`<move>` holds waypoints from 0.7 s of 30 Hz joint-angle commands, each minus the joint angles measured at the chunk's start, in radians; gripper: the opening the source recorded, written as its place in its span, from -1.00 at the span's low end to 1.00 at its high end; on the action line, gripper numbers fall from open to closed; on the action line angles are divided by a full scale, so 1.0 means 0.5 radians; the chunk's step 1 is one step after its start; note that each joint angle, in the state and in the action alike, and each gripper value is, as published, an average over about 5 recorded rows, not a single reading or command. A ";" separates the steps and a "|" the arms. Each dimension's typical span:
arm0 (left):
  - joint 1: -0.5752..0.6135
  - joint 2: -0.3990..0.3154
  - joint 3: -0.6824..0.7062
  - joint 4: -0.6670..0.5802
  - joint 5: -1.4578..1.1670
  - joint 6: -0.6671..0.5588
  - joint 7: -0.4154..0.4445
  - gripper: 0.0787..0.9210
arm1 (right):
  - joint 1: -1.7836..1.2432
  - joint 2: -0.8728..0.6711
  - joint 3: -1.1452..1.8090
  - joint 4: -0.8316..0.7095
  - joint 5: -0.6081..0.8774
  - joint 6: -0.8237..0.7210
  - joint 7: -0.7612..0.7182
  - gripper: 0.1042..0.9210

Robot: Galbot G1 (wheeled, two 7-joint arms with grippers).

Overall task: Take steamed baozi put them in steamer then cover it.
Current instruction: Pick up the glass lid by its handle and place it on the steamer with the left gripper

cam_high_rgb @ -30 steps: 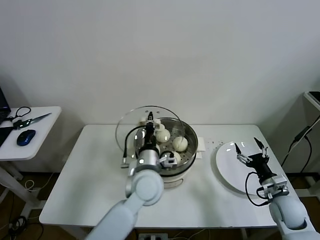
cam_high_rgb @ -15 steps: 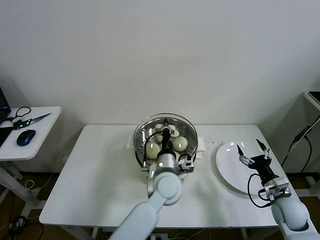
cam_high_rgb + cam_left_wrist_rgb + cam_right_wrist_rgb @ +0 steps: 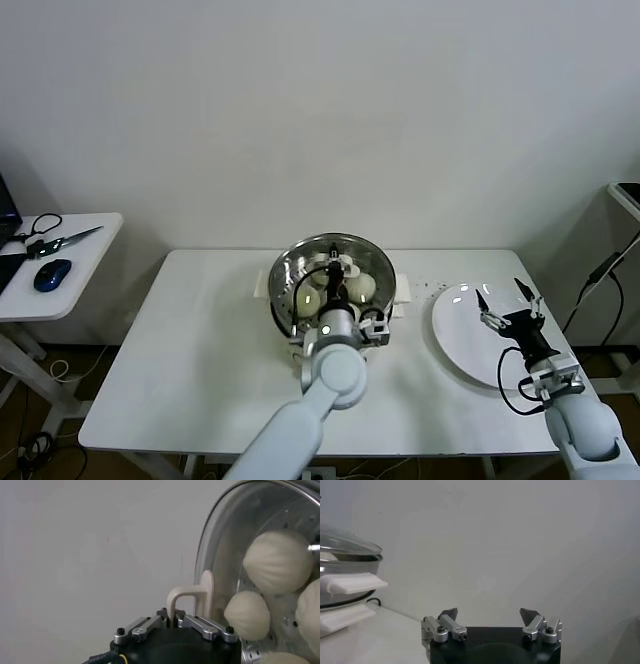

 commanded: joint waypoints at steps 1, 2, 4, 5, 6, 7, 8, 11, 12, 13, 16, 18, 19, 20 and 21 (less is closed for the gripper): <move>-0.001 -0.011 -0.016 0.039 -0.040 0.098 -0.033 -0.83 | 0.002 0.000 0.001 -0.005 -0.007 0.003 -0.002 0.76; -0.003 -0.012 -0.014 0.040 -0.039 0.098 -0.032 -0.83 | 0.001 0.000 0.001 -0.005 -0.009 0.003 -0.003 0.76; -0.008 -0.011 -0.009 0.045 -0.038 0.098 -0.030 -0.83 | -0.002 0.000 0.001 -0.005 -0.011 0.004 -0.005 0.76; -0.011 -0.010 -0.007 0.049 -0.040 0.098 -0.029 -0.83 | -0.003 -0.001 0.002 -0.006 -0.012 0.005 -0.006 0.76; -0.014 -0.009 -0.005 0.052 -0.041 0.098 -0.029 -0.83 | -0.004 -0.002 0.003 -0.007 -0.012 0.006 -0.007 0.76; -0.018 -0.008 -0.004 0.054 -0.042 0.098 -0.028 -0.83 | -0.004 -0.003 0.004 -0.008 -0.013 0.007 -0.008 0.76; -0.021 -0.007 -0.002 0.056 -0.043 0.098 -0.028 -0.83 | -0.005 -0.004 0.005 -0.009 -0.014 0.008 -0.009 0.76; -0.032 0.001 0.008 0.059 -0.043 0.098 -0.018 -0.83 | -0.005 -0.004 0.006 -0.013 -0.016 0.010 -0.012 0.76; -0.036 0.004 0.012 0.061 -0.040 0.098 -0.013 -0.83 | -0.005 -0.004 0.007 -0.014 -0.017 0.012 -0.014 0.76; -0.039 0.007 0.016 0.063 -0.037 0.098 -0.003 -0.83 | -0.005 -0.003 0.007 -0.014 -0.018 0.013 -0.015 0.76; -0.041 0.016 0.022 0.062 -0.014 0.098 0.026 -0.83 | -0.005 0.000 0.008 -0.015 -0.020 0.015 -0.019 0.76; -0.037 0.021 0.021 0.058 0.000 0.098 0.043 -0.83 | -0.005 0.001 0.009 -0.017 -0.021 0.017 -0.020 0.76; -0.036 0.023 0.021 0.056 0.003 0.098 0.049 -0.83 | -0.005 0.002 0.010 -0.018 -0.021 0.018 -0.021 0.76; -0.035 0.026 0.021 0.055 0.004 0.098 0.055 -0.83 | -0.005 0.002 0.011 -0.019 -0.022 0.019 -0.022 0.76; -0.034 0.027 0.020 0.054 0.003 0.098 0.059 -0.83 | -0.005 0.002 0.012 -0.020 -0.022 0.020 -0.022 0.76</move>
